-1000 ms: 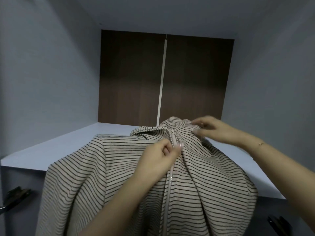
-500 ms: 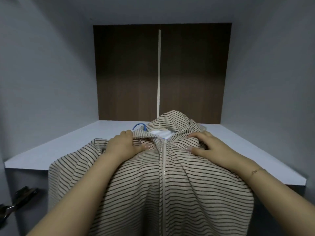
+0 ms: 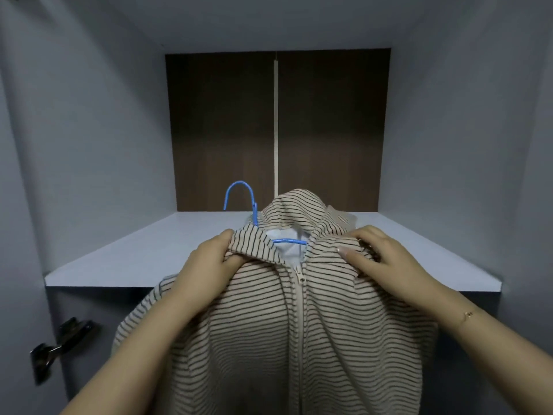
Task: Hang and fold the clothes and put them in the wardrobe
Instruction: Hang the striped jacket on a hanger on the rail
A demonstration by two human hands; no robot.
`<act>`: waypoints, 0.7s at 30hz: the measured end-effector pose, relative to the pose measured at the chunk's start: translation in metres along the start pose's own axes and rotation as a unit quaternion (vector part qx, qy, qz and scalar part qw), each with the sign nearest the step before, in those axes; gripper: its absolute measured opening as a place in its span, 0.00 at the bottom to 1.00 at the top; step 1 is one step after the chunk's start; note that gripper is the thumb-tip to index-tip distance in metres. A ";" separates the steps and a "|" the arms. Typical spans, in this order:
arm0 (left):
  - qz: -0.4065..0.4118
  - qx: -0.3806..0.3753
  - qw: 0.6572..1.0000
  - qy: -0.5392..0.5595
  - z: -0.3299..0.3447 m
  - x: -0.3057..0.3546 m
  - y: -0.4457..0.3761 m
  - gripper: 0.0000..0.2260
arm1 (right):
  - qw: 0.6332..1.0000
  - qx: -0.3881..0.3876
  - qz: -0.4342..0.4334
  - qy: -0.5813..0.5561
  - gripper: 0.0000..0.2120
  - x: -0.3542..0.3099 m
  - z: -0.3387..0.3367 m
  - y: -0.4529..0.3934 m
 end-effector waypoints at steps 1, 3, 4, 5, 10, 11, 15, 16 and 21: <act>0.003 -0.009 1.000 0.016 -0.001 0.006 0.009 0.05 | 1.000 -0.012 -0.013 -0.003 0.20 -0.009 0.001 0.006; 0.003 -0.015 0.999 0.052 -0.003 0.017 0.028 0.05 | 0.999 -0.034 -0.033 0.013 0.24 -0.024 0.002 0.017; 0.001 -0.018 0.997 0.074 -0.005 0.021 0.037 0.04 | 0.998 -0.042 -0.034 0.022 0.26 -0.030 0.000 0.022; -0.002 -0.024 0.995 0.093 -0.007 0.025 0.046 0.02 | 0.998 -0.049 -0.031 0.024 0.27 -0.035 -0.003 0.027; 0.002 -0.082 0.986 0.144 -0.012 0.042 0.087 0.05 | 0.987 -0.095 -0.079 0.102 0.24 -0.069 -0.013 0.060; 0.006 -0.100 0.984 0.150 -0.011 0.046 0.094 0.06 | 0.983 -0.101 -0.098 0.116 0.22 -0.078 -0.009 0.068; -0.013 -0.217 0.957 0.191 -0.004 0.045 0.119 0.10 | 0.984 -0.145 -0.088 0.047 0.17 -0.093 0.012 0.101; -0.021 -0.261 0.943 0.204 -0.002 0.041 0.125 0.15 | 0.985 -0.158 -0.071 0.022 0.18 -0.091 0.016 0.108; -0.005 -0.312 0.933 0.180 0.005 0.019 0.151 0.26 | 0.986 -0.163 0.002 -0.043 0.13 -0.076 0.027 0.149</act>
Point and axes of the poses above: each hand's wrist, its own y-axis away from the middle knuckle, its own z-axis out of the palm, x = y × z, the point moved 4 cm from there along -y, towards the middle knuckle, and after that the axes turned 5 degrees about y, right-handed, at the moved point
